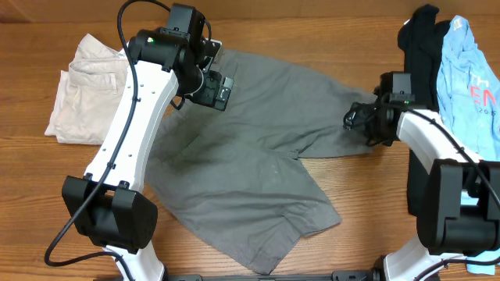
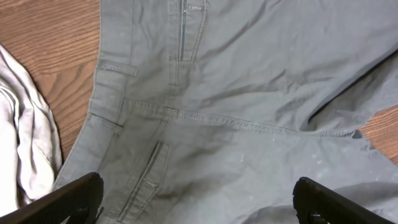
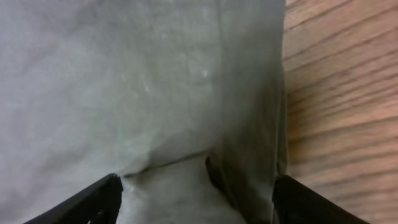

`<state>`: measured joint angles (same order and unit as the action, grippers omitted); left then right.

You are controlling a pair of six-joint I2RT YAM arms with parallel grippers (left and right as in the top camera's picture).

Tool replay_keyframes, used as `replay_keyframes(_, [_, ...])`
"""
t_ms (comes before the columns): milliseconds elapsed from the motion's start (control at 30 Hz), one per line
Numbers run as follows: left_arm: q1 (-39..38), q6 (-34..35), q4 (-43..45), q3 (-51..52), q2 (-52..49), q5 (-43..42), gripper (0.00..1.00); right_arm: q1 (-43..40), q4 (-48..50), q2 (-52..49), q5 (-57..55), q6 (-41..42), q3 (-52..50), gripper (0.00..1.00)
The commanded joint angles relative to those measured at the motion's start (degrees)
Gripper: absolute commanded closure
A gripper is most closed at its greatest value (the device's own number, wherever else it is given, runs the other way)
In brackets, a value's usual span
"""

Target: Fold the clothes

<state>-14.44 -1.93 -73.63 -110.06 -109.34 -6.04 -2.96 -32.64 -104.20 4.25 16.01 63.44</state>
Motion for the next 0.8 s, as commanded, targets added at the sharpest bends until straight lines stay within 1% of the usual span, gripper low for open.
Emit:
replay_keyframes(0, [-0.15, -1.27, 0.22, -0.72, 0.28, -0.83, 0.0, -0.09, 3.08, -0.46, -0.28, -2.58, -3.26, 0.25])
replay_keyframes(33, [-0.15, -1.29, 0.24, -0.72, 0.28, -0.83, 0.0, -0.09, 3.54, -0.44, -0.17, -2.58, -3.56, 0.27])
replay_keyframes(67, [-0.15, -1.29, 0.28, -0.72, 0.28, -0.83, 0.0, -0.09, 3.93, -0.44, -0.13, -2.58, -3.82, 0.37])
replay_keyframes(133, [-0.15, -1.29, 0.42, -0.72, 0.28, -0.83, 0.0, -0.09, 4.44, -0.44, -0.13, -2.56, -3.82, 0.68])
replay_keyframes(167, [-0.15, -1.29, 0.46, -0.72, 0.26, -0.83, 0.0, -0.09, 4.74, -0.44, -0.11, -2.54, -3.8, 0.74])
replay_keyframes(267, [-0.15, -1.29, 0.5, -0.72, 0.28, -0.83, 0.0, -0.09, 4.85, -0.33, 0.39, -2.23, -3.63, 0.84])
replay_keyframes(333, [-0.15, -1.29, 0.7, -0.72, 0.28, -0.83, 0.0, -0.26, 2.56, 0.26, 0.57, -0.26, -2.47, 0.93])
replay_keyframes(367, [-0.15, -1.29, 0.81, -0.72, 0.28, -0.83, 0.0, -0.28, 1.66, 0.57, 0.7, 0.35, -1.9, 0.96])
replay_keyframes(467, [-0.15, -1.27, 1.27, -0.72, 0.28, -0.83, 0.0, -0.31, -3.34, 2.91, 2.23, 0.55, 1.14, 0.96])
replay_keyframes(633, [-0.15, -1.25, 1.92, -0.72, 0.28, -0.85, 0.0, -0.31, -16.2, 8.66, 4.87, 2.58, 6.4, 0.96])
replay_keyframes(767, [-0.15, -1.09, 1.92, -0.72, 0.28, -0.85, 0.0, -0.31, -26.38, 10.51, 4.83, 3.78, 7.08, 0.96])
